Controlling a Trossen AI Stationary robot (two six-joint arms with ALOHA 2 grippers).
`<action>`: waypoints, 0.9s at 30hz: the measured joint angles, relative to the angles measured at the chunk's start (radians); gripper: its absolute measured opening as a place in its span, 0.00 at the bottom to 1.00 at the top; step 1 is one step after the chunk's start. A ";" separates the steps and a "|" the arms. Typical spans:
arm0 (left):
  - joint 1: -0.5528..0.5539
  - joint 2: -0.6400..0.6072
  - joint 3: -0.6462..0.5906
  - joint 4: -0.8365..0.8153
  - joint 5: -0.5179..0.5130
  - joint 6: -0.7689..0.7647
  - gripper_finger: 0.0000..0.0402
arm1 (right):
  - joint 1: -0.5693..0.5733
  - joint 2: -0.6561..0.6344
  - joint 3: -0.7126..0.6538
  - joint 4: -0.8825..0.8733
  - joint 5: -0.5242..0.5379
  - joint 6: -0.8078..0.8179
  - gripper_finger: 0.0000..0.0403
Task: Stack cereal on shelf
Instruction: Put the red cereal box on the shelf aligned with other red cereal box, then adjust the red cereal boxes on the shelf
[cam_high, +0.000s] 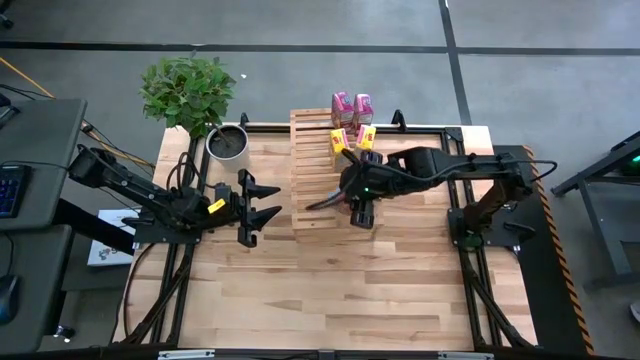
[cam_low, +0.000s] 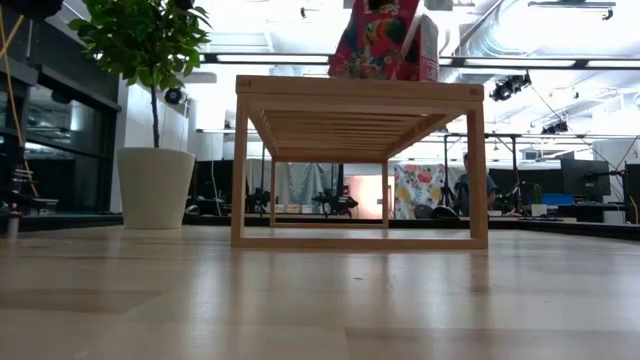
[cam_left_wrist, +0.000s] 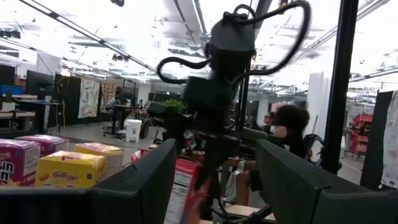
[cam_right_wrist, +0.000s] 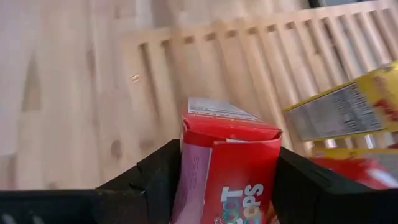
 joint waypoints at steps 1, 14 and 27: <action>0.000 0.000 0.000 0.000 0.000 0.001 0.52 | -0.008 0.000 0.000 0.009 0.008 -0.001 0.51; 0.000 0.000 0.000 0.000 0.000 0.002 0.52 | -0.049 -0.003 0.000 0.118 0.033 -0.056 0.52; 0.000 0.000 0.001 -0.026 -0.046 0.010 0.52 | -0.047 -0.081 0.058 0.111 0.026 -0.105 0.52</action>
